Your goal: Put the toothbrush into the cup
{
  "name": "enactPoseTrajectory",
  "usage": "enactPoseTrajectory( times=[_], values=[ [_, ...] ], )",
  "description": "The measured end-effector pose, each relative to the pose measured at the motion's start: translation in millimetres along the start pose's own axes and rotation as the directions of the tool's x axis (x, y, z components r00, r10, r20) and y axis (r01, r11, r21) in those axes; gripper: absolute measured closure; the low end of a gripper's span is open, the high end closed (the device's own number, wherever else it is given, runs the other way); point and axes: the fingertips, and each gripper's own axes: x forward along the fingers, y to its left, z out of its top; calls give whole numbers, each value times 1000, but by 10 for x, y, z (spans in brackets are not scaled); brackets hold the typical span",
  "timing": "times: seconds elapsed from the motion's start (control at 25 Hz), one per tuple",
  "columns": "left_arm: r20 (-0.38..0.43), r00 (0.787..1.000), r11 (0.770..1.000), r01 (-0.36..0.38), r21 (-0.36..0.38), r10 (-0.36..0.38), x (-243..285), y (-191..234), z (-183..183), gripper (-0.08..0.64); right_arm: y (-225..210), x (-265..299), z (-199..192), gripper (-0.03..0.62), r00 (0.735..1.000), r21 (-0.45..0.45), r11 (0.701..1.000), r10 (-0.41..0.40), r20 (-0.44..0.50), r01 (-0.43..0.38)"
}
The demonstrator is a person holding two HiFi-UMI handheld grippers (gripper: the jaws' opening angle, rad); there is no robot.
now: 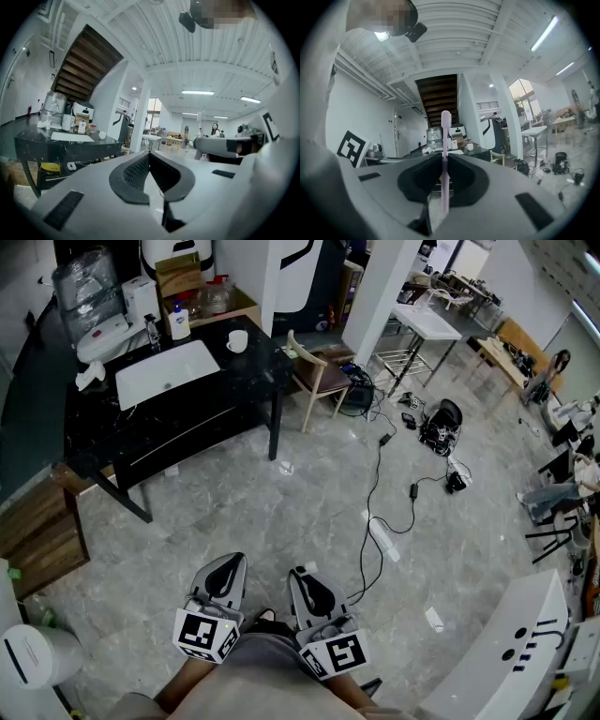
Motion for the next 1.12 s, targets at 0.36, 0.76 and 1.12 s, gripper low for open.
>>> enactPoseTrajectory(
  times=[0.36, 0.76, 1.12],
  values=[
    [4, 1000, 1000, 1, 14, -1, -46, -170, -25, 552, -41, -174, -41, 546, 1000, 6, 1000, 4, -2, -4],
    [0, 1000, 999, -15, 39, 15, -52, -252, 54, 552, -86, -179, 98, 546, 999, 32, 999, 40, 34, -41],
    [22, 1000, 999, -13, 48, 12, 91, -139, 218, 552, -72, 99, 212, 545, 997, 11, 997, 72, 38, -72]
  ],
)
